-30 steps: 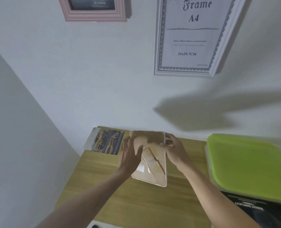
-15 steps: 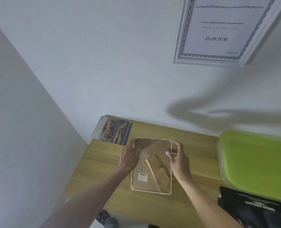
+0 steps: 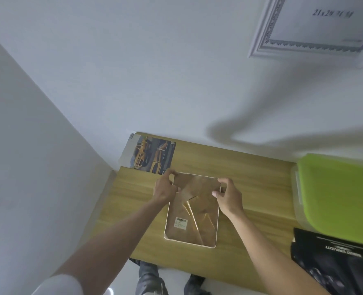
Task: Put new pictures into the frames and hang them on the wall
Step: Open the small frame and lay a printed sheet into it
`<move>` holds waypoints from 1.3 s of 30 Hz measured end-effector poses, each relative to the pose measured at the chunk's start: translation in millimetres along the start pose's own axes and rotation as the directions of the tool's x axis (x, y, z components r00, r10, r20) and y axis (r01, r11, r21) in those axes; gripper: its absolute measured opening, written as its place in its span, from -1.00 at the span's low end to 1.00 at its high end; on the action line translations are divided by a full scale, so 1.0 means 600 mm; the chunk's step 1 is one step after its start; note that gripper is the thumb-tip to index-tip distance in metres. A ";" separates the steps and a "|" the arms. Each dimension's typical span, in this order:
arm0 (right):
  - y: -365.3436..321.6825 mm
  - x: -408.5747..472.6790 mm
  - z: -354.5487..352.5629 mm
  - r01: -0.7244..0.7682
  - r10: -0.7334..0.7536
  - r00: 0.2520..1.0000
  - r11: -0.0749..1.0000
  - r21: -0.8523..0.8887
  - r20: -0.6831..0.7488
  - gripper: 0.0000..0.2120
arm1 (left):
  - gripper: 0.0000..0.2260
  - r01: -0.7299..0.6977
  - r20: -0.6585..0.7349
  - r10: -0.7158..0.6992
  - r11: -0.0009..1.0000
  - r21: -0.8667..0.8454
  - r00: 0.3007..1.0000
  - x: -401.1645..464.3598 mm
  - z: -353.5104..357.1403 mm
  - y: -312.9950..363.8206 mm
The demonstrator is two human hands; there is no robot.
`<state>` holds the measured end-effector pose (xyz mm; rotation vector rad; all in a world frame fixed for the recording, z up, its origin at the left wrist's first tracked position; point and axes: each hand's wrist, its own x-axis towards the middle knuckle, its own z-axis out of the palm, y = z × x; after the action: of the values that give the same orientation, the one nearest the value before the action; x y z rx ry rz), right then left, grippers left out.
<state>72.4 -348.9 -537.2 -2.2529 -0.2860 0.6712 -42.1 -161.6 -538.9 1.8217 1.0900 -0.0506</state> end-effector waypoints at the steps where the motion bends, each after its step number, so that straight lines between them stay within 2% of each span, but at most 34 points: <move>1: -0.004 0.007 -0.001 -0.034 0.034 0.999 0.999 0.004 0.018 -0.64 | -0.60 0.021 0.017 -0.021 1.000 -0.011 1.000 0.006 -0.001 0.000; 3: -0.003 0.023 -0.002 -0.111 0.109 0.991 0.993 0.029 0.073 -0.65 | -0.64 0.061 0.050 -0.059 0.997 -0.038 0.997 0.019 -0.002 -0.001; 6: 0.013 0.042 -0.003 -0.202 0.189 0.973 0.975 0.094 0.129 -0.80 | -0.72 0.122 0.076 -0.116 0.989 -0.089 0.990 0.036 -0.001 -0.001; 7: 0.017 0.041 -0.004 -0.210 0.195 0.971 0.973 0.097 0.138 -0.82 | -0.74 0.138 0.085 -0.130 0.986 -0.093 0.988 0.041 0.001 -0.002; 10: 0.023 0.031 -0.004 -0.195 0.187 0.972 0.980 0.048 0.142 -0.69 | -0.76 0.177 0.083 -0.170 0.981 -0.084 0.982 0.047 0.005 -0.009; 12: 0.026 0.027 -0.001 -0.199 0.190 0.968 0.979 0.042 0.163 -0.78 | -0.70 0.181 0.057 -0.178 0.981 -0.067 0.982 0.046 0.007 -0.013; 14: 0.028 0.028 0.006 -0.228 0.218 0.964 0.972 0.057 0.151 -0.85 | -0.67 0.154 0.008 -0.154 0.987 -0.035 0.988 0.042 0.009 -0.013; 17: 0.028 0.029 0.014 -0.252 0.243 0.965 0.963 0.092 0.097 -0.85 | -0.72 0.099 -0.046 -0.098 0.995 0.006 0.994 0.034 0.010 -0.011; 21: 0.025 0.024 0.016 -0.231 0.223 0.971 0.968 0.094 0.081 -0.82 | -0.74 0.076 0.028 -0.075 0.995 -0.071 0.997 0.025 0.004 -0.021; 25: 0.021 0.017 0.006 -0.196 0.182 0.976 0.973 0.124 0.119 -0.81 | -0.69 -0.016 0.109 0.019 1.000 -0.022 0.994 0.018 -0.011 -0.036; 28: 0.014 0.002 -0.002 -0.140 0.127 0.984 0.985 0.106 0.122 -0.78 | -0.59 -0.092 0.118 0.094 0.995 -0.030 0.989 0.005 -0.021 -0.033; 31: 0.030 -0.002 -0.006 -0.089 0.079 0.981 0.995 0.049 0.175 -0.52 | -0.52 -0.117 0.073 0.121 0.991 -0.061 0.990 -0.004 -0.022 -0.026; 33: 0.043 0.000 -0.011 -0.091 0.066 0.969 0.991 0.097 0.237 -0.32 | -0.50 -0.124 0.046 0.128 0.989 -0.078 0.991 -0.009 -0.017 -0.013; 35: 0.050 0.002 -0.025 -0.102 0.062 0.966 0.983 0.150 0.249 -0.23 | -0.49 -0.136 0.006 0.137 0.986 -0.094 0.991 -0.010 -0.006 0.003; 37: 0.049 0.000 -0.049 -0.107 0.075 0.983 0.975 0.193 0.165 -0.33 | -0.51 -0.169 -0.009 0.169 0.982 -0.082 0.986 -0.016 0.012 0.028; 39: 0.054 0.000 -0.077 -0.127 0.116 0.991 0.965 0.229 0.059 -0.46 | -0.54 -0.210 0.052 0.213 0.975 -0.068 0.976 -0.023 0.039 0.054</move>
<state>97.5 -399.4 -534.0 -2.0449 -0.0858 0.7794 -18.6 -192.2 -521.4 1.8586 0.8420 0.0547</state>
